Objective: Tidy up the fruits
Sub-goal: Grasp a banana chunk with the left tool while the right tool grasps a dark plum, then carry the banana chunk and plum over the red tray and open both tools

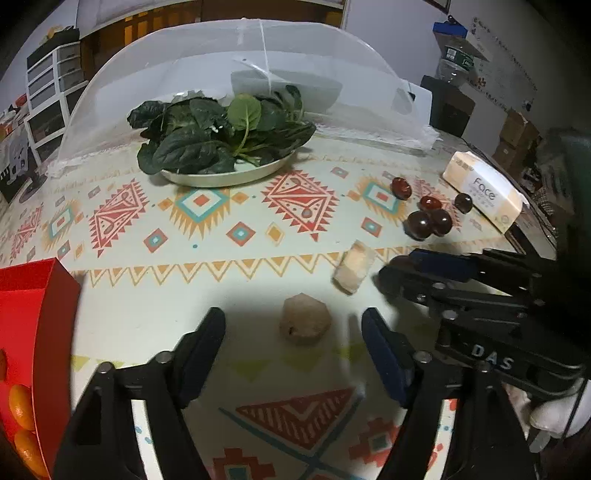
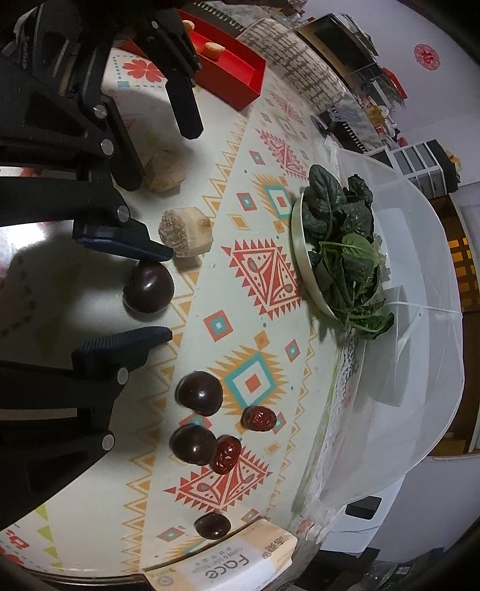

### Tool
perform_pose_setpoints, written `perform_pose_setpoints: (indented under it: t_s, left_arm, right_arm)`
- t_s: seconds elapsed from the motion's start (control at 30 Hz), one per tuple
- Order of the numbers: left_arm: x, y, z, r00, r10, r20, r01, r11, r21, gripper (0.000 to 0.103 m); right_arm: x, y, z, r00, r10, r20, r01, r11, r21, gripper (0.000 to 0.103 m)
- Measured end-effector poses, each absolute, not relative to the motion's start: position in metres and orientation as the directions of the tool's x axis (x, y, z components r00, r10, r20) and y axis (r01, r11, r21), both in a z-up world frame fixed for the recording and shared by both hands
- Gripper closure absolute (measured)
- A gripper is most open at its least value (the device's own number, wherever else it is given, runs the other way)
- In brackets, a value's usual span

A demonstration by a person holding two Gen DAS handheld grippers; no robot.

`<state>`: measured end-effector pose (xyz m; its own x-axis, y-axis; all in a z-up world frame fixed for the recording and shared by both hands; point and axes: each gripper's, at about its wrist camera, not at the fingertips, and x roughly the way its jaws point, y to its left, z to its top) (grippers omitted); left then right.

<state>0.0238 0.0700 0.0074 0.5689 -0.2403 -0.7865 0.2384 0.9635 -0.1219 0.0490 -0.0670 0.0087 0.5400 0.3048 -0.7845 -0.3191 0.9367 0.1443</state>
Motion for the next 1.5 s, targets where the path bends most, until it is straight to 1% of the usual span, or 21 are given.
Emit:
perform_pose_setpoints:
  t_s: [0.03, 0.07, 0.1, 0.33, 0.47, 0.67, 0.8, 1.17, 1.5]
  left_arm:
    - [0.023, 0.069, 0.007, 0.572, -0.236, -0.786, 0.241, 0.964, -0.114, 0.066]
    - [0.023, 0.068, 0.008, 0.574, -0.233, -0.785, 0.245, 0.964, -0.107, 0.073]
    - [0.022, 0.067, 0.008, 0.573, -0.232, -0.786, 0.248, 0.963, -0.104, 0.075]
    - [0.017, 0.069, 0.014, 0.583, -0.232, -0.779, 0.24, 0.965, -0.107, 0.075]
    - [0.007, 0.07, 0.027, 0.601, -0.246, -0.761, 0.234, 0.964, -0.128, 0.075]
    - [-0.027, 0.074, 0.055, 0.634, -0.284, -0.719, 0.232, 0.957, -0.174, 0.075]
    - [-0.052, 0.084, 0.07, 0.664, -0.276, -0.695, 0.208, 0.961, -0.183, 0.075]
    - [-0.117, 0.16, 0.093, 0.75, -0.186, -0.635, 0.043, 0.972, -0.233, 0.075]
    - [-0.147, 0.245, 0.086, 0.775, -0.081, -0.627, -0.116, 0.957, -0.266, 0.075]
  right_arm:
    - [0.048, -0.066, 0.009, 0.541, 0.305, -0.784, -0.319, 0.937, 0.144, 0.068]
    - [0.047, -0.066, 0.009, 0.54, 0.311, -0.783, -0.32, 0.935, 0.151, 0.072]
    - [0.046, -0.065, 0.009, 0.54, 0.312, -0.782, -0.319, 0.935, 0.153, 0.073]
    - [0.034, -0.068, 0.012, 0.556, 0.291, -0.779, -0.293, 0.945, 0.143, 0.074]
    - [0.023, -0.076, 0.019, 0.567, 0.284, -0.774, -0.276, 0.95, 0.146, 0.074]
    - [0.001, -0.078, 0.036, 0.587, 0.292, -0.755, -0.277, 0.949, 0.152, 0.074]
    - [-0.015, -0.072, 0.052, 0.601, 0.31, -0.736, -0.296, 0.942, 0.155, 0.074]
    - [-0.061, -0.035, 0.083, 0.615, 0.372, -0.695, -0.373, 0.914, 0.159, 0.074]
    - [-0.088, 0.032, 0.092, 0.577, 0.447, -0.684, -0.474, 0.865, 0.165, 0.073]
